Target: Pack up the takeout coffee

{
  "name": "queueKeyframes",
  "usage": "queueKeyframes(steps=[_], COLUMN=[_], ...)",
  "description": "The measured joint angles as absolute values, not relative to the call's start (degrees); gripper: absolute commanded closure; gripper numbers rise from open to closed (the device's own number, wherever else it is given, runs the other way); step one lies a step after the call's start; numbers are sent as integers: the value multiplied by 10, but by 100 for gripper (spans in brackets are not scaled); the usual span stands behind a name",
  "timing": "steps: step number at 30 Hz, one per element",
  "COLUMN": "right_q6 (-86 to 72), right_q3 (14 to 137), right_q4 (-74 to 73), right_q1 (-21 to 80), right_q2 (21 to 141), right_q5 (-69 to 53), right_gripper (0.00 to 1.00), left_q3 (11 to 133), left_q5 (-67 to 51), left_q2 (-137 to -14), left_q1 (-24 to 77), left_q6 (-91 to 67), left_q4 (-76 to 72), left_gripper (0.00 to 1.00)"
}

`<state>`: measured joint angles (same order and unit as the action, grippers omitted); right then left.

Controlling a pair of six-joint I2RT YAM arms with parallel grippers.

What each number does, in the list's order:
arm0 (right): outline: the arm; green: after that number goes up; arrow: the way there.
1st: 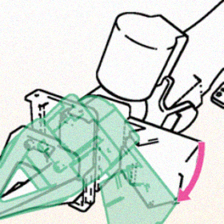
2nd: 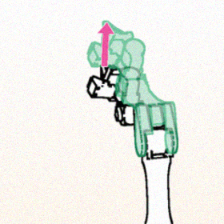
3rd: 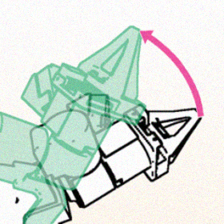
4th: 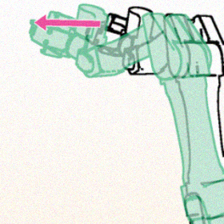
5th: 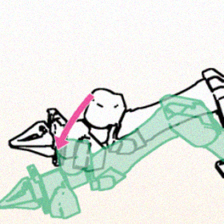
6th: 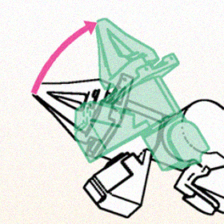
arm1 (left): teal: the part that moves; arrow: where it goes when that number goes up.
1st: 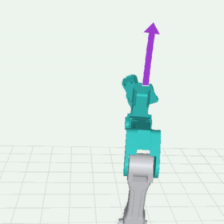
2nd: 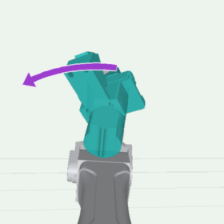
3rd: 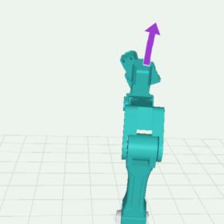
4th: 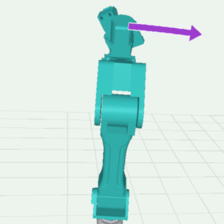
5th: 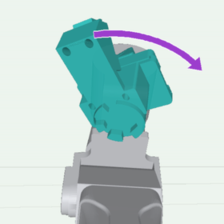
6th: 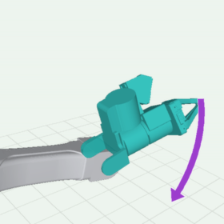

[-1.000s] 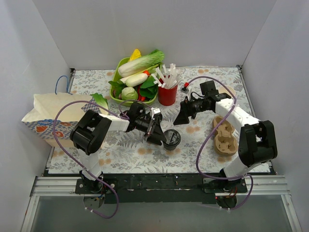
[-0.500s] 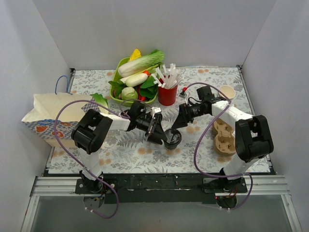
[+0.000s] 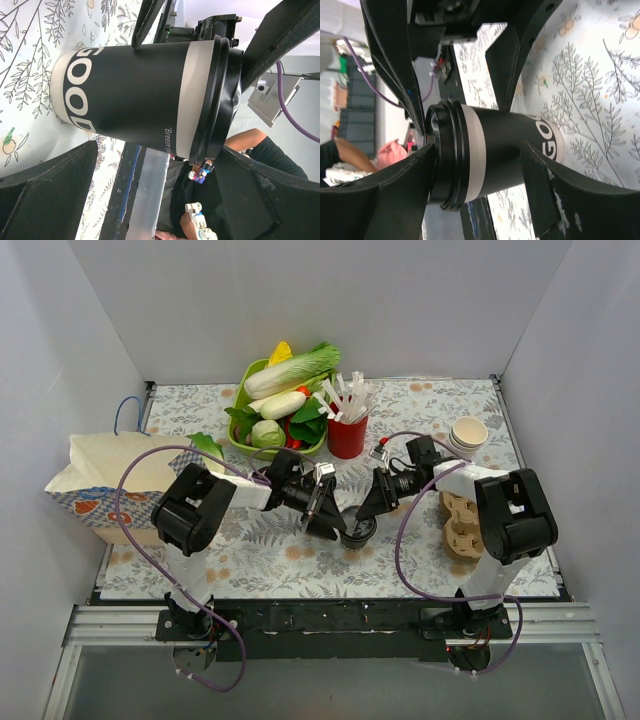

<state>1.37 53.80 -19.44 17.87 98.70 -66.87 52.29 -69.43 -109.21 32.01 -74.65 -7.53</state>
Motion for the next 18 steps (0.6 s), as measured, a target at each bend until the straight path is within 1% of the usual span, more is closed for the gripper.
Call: queueKeyframes(steps=[4,10,13,18], right_q6=[-63,-135,-159,-192], right_q3=[500,479,470,463], right_q4=[-93,1,38,77], right_q1=[168,166,165,164], right_q2=[1008,1032,1039,1049], right_q5=[-719,-761,-770,-781], right_gripper=[28,30,32,33], left_q3=[524,526,527,527], left_q5=[-701,-721,-731,-748], left_q2=[-1099,-1116,-1124,-1139], left_q1=[321,326,326,325], left_q6=[-751,-766,-776,-801], left_q4=[-77,-86,-95,-128], left_gripper=[4,5,5,7])
